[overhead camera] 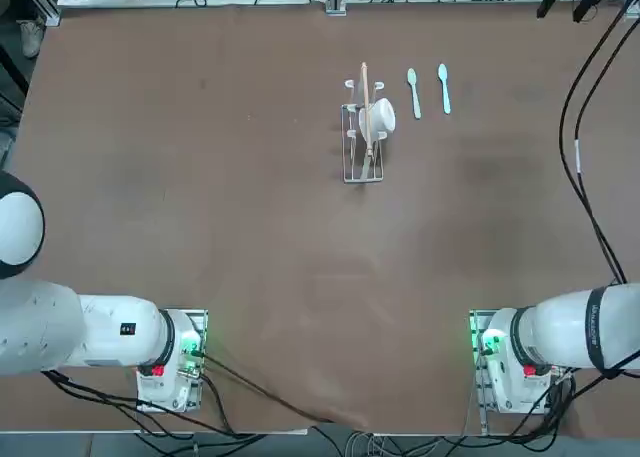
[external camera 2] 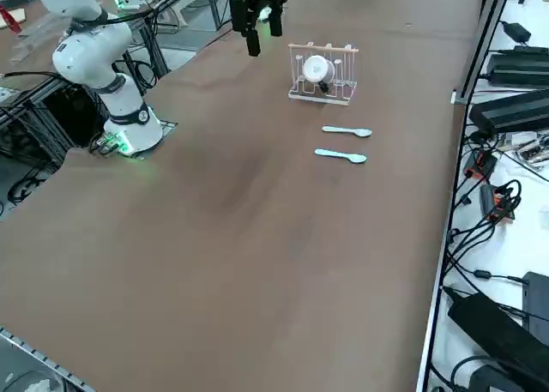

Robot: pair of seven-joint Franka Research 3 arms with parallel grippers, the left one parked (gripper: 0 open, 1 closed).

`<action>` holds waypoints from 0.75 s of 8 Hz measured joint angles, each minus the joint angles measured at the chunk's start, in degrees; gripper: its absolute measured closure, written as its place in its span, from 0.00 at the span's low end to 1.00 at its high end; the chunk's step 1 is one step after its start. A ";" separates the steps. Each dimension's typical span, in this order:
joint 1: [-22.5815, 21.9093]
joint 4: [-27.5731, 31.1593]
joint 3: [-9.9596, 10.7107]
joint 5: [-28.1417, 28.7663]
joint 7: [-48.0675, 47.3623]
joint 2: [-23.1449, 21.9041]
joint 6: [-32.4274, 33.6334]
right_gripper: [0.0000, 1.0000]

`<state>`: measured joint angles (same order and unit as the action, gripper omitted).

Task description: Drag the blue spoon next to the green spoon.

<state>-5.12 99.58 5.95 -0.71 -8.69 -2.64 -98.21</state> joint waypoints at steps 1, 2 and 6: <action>0.00 -0.13 0.00 0.02 0.00 0.15 -0.19 0.00; 0.00 -0.40 0.00 0.02 0.02 0.29 -0.20 0.00; 0.00 -1.34 0.00 0.02 0.06 1.19 -0.23 0.00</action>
<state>-5.12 98.24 5.95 -0.69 -8.63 -1.45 -98.44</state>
